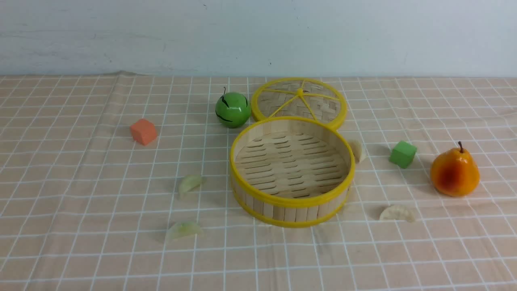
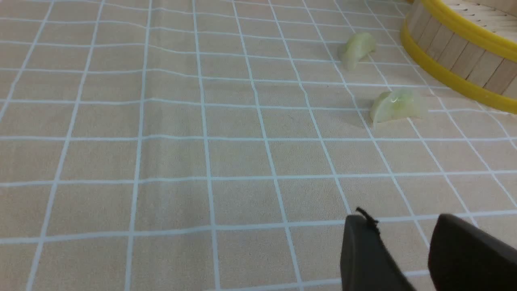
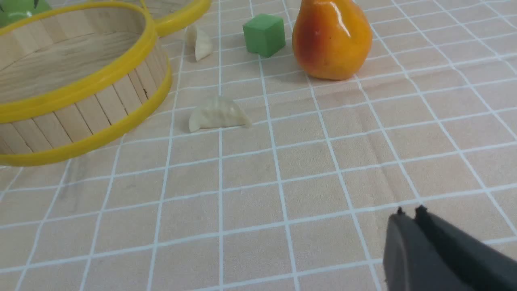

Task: Put the dumplings into the steamer on the table with the brown tablecloth.
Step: 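Reach for and grasp a dumpling on the table with the left gripper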

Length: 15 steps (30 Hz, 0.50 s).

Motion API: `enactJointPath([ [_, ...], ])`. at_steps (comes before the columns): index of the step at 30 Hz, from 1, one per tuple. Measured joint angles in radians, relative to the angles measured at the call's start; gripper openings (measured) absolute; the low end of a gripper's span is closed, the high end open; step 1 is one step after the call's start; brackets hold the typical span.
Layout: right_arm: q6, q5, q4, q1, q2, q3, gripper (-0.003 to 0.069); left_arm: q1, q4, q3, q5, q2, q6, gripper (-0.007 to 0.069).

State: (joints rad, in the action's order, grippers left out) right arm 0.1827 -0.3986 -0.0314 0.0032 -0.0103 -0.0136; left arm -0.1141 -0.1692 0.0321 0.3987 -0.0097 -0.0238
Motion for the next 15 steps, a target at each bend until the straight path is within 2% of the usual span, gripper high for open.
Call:
enactJointPath([
  [15,0.0,-0.001,0.0,0.0,0.0,0.0,0.0046,0.0,0.0,0.0,0.0,0.0,0.0,0.0238],
])
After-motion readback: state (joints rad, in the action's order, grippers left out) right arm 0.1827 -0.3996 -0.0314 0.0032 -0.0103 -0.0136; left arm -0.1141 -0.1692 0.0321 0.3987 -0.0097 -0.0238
